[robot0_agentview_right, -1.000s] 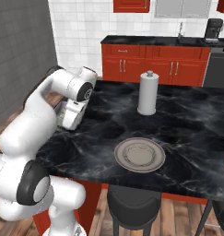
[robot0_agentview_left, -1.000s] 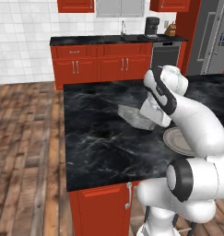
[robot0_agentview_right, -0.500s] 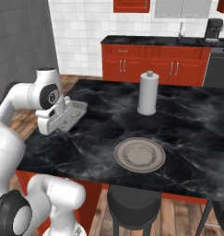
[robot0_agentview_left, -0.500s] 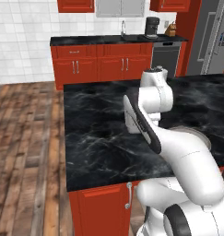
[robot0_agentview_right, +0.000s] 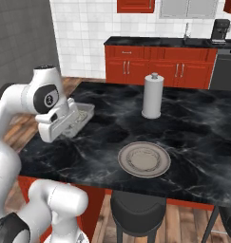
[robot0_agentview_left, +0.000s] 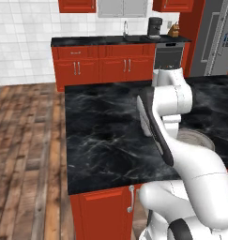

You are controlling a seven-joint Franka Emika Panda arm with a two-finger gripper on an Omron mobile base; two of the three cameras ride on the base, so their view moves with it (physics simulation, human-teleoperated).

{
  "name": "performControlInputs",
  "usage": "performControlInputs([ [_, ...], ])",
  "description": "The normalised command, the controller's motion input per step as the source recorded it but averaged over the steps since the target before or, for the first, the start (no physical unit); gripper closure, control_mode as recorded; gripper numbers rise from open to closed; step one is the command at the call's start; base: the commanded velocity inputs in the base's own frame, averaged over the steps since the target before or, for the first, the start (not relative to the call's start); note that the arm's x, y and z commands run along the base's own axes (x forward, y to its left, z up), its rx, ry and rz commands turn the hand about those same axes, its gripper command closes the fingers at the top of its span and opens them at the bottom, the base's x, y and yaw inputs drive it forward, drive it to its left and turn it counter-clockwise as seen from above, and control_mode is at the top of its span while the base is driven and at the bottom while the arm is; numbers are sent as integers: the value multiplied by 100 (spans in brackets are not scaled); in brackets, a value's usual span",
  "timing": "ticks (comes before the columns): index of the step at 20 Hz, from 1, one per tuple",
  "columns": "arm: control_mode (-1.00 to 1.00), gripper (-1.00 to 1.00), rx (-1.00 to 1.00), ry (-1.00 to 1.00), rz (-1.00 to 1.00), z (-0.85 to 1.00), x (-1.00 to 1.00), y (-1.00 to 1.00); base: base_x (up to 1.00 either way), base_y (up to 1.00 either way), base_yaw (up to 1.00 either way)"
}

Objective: Place two dumplings into each of the tupperware containers and then place the containers in the fridge.

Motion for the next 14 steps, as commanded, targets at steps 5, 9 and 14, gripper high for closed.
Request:
performControlInputs([
  [5, -100, 100, 5, 0, 13, 0, -19, -64, 0, 0, 0],
  [9, -100, 100, 2, 0, 2, 0, 0, -14, 0, 0, 0],
  [14, -100, 100, 0, 0, 14, -1, 11, 0, 0, 0, 0],
])
